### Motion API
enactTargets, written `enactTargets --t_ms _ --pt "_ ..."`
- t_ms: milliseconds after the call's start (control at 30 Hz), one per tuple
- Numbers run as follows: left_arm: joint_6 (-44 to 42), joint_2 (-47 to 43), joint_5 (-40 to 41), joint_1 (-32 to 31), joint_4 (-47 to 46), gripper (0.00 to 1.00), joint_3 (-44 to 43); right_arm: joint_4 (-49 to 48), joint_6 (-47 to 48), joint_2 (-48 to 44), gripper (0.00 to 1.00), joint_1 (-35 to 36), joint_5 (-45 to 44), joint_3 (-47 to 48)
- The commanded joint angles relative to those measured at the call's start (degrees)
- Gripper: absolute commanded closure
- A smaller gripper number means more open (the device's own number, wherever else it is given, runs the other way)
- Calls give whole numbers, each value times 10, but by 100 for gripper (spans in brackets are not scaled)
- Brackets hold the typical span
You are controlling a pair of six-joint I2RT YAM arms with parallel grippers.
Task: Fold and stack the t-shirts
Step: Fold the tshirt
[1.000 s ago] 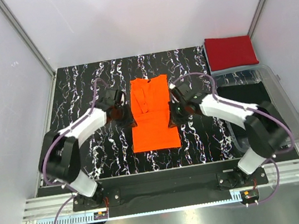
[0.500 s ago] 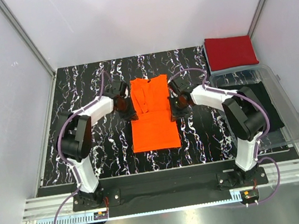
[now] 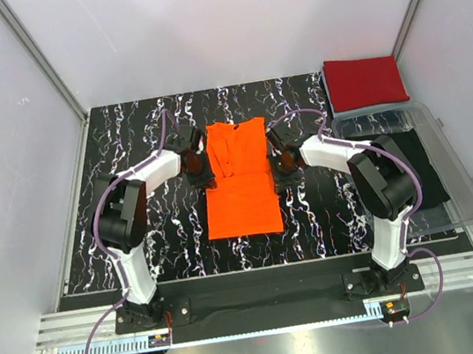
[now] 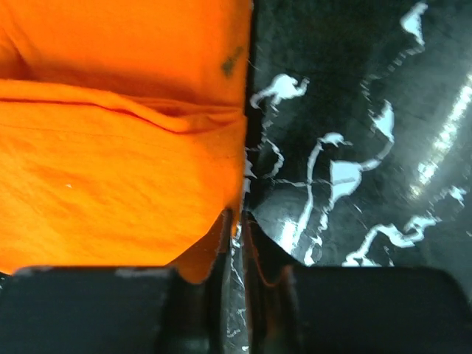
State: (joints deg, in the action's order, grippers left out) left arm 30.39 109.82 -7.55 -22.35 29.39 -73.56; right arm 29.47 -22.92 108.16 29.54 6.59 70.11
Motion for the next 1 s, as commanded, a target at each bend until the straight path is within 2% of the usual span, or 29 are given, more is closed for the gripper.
enactTargets --t_ms 0,33,100,200,267,400,500,700,967 --pt "-18 -62 -18 4 14 71 -31 23 -9 -46 83 -6 -32 13" --pt "-26 -76 -23 4 34 69 -40 37 -33 -53 75 -6 -49 23" --pt "-38 -118 -23 5 56 65 -42 72 -86 -75 70 -8 -61 22" --pt "-45 -173 -23 5 90 63 -23 73 -169 -123 63 -8 -47 -27" --pt "-42 -218 -23 4 91 61 28 71 -208 -149 60 -7 -36 -73" --pt "-38 -272 -81 4 69 59 149 34 -312 -231 56 8 -4 -171" --pt "-25 -304 -88 -1 44 59 203 12 -366 -276 48 36 -9 -211" --pt "18 -358 -86 -12 -5 56 301 -53 -437 -305 47 76 -19 -297" --pt "51 -373 -79 -31 -40 53 349 -124 -448 -306 48 84 -21 -343"
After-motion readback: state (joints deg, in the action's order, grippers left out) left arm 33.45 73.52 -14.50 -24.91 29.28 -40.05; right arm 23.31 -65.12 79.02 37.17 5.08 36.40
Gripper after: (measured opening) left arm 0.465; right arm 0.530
